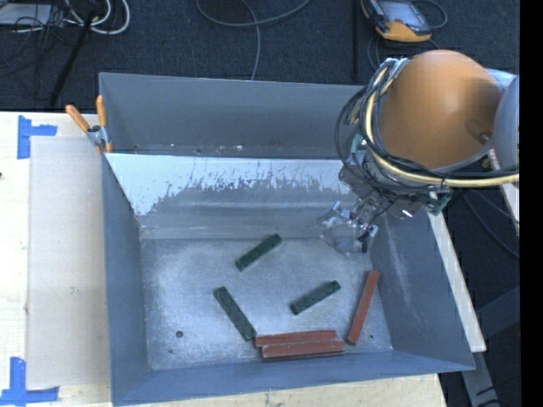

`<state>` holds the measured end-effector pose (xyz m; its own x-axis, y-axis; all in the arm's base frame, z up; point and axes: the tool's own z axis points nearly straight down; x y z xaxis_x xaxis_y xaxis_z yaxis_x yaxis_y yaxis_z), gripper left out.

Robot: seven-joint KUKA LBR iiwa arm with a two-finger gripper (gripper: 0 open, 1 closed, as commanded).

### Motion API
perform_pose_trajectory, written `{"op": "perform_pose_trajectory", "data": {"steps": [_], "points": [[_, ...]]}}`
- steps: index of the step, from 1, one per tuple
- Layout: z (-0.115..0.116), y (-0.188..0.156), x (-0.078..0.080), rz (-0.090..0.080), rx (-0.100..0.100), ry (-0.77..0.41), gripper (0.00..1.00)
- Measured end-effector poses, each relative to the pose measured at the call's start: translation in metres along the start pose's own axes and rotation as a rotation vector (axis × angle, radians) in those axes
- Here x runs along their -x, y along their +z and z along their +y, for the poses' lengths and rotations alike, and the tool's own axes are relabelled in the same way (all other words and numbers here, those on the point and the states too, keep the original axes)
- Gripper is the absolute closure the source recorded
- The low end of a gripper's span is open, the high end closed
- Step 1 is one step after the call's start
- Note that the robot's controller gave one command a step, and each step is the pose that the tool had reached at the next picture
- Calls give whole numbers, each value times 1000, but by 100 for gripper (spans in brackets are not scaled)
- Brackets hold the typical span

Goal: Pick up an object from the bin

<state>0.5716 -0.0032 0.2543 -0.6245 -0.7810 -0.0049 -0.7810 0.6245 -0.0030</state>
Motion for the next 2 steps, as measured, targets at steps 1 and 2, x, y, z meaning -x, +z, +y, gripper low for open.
{"op": "perform_pose_trajectory", "data": {"steps": [1,2], "points": [[0,1,-1,2,3,5,0],[45,129,28,7,12,-234,0]]}}
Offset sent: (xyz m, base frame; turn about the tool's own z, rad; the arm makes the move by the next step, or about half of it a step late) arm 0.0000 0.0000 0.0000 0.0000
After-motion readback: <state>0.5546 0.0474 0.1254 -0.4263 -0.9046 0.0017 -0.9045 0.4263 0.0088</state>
